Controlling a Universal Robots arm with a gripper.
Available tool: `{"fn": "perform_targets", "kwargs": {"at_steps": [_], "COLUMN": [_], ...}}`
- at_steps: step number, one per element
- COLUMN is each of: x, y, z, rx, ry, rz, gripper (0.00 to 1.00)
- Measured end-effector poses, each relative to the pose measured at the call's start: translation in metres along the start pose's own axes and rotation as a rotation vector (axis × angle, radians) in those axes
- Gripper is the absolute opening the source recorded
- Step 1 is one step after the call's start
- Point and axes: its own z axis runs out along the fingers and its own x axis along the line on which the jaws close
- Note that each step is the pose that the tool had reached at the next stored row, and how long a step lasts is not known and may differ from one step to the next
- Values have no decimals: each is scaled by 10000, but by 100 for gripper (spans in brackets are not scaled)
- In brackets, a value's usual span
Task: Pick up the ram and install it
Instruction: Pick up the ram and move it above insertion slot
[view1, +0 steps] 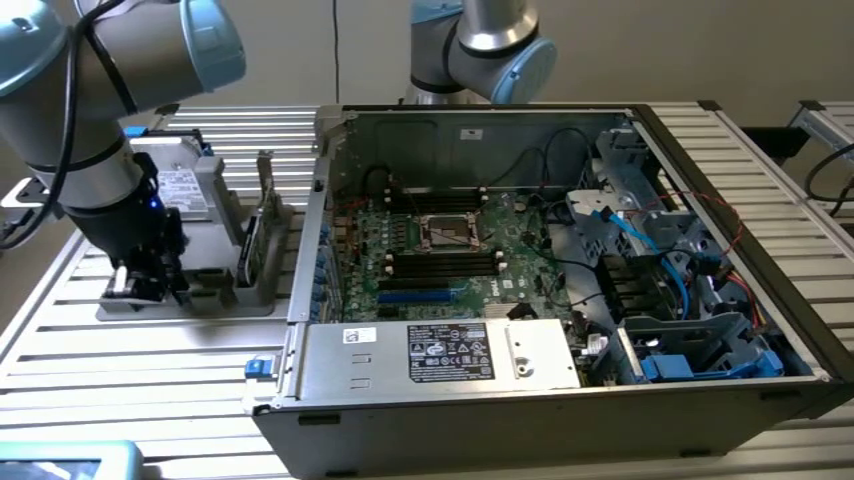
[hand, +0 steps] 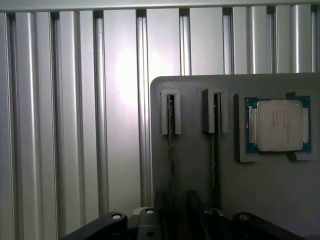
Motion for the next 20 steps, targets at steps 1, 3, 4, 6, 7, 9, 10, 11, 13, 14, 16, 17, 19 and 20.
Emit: {"fn": "perform_targets", "kwargs": {"at_steps": [1, 3, 4, 6, 7, 9, 10, 11, 13, 14, 16, 17, 19, 20], "x": [0, 1, 1, 4, 7, 10, 12, 13, 16, 18, 26, 30, 32, 32], "y": [0, 1, 1, 1, 1, 1, 1, 0, 1, 0, -1, -1, 0, 0], "z": [1, -6, -32, -127, -172, -263, -307, -353, -442, -492, -581, -626, -715, -759], "rx": [1, 2, 5, 2, 1, 2, 0, 2, 1, 1, 2, 3, 5, 7], "ry": [-1, 0, -5, -3, -2, 0, 1, -1, -1, -1, -1, -1, -1, -2], "rz": [0, 0, 0, 2, 0, 0, 0, 0, 1, 0, -9, -24, -88, -130], "gripper": [27, 22, 16, 14, 14, 14, 14, 14, 14, 14, 14, 14, 14, 14]}}
